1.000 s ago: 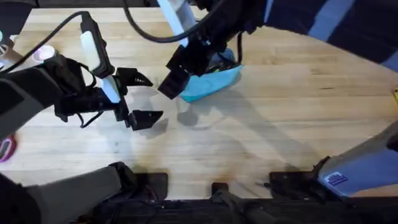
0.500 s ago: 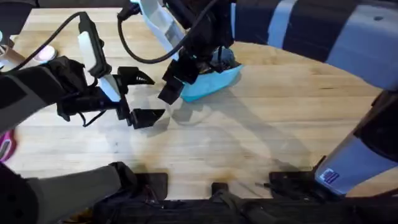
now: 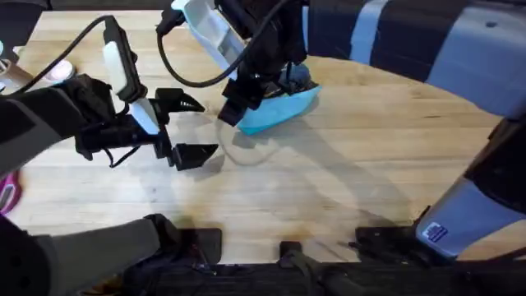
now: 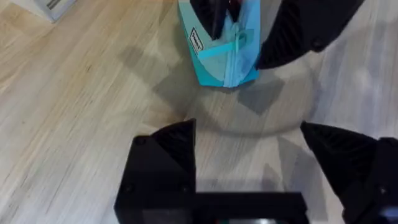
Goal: Unzip the bag, pick up the pens from the table one at a time and place them inside, then zip the bag closed.
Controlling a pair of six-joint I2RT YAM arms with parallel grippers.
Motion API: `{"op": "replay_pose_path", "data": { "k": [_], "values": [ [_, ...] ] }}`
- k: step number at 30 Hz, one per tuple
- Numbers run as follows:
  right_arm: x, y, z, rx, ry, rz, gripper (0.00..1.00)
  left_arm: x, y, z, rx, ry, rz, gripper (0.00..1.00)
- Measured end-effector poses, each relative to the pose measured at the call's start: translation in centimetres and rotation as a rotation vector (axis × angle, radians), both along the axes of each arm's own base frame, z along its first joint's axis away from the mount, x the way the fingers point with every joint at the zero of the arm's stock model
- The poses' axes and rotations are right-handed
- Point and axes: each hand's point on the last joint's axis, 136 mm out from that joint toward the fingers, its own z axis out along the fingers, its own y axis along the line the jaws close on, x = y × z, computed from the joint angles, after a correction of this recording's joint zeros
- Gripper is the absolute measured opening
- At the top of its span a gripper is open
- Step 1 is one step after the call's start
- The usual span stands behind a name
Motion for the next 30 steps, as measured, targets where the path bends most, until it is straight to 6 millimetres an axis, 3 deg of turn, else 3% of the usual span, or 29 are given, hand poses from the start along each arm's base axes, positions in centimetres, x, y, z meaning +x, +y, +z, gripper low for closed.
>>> {"op": "replay_pose_path", "data": {
  "k": [13, 18, 30],
  "values": [
    [0.48, -0.72, -0.33, -0.050, -0.039, -0.005, 0.265, -0.11, -0.05, 0.00, -0.003, 0.007, 0.000, 0.993],
    [-0.15, -0.48, -0.42, -0.060, -0.036, 0.011, 0.045, -0.13, -0.06, 0.00, -0.004, 0.008, 0.000, 0.993],
    [-0.25, -0.43, -0.46, -0.064, -0.037, 0.012, 0.034, -0.02, -0.01, 0.01, -0.001, 0.001, 0.000, 0.993]
  ]
}}
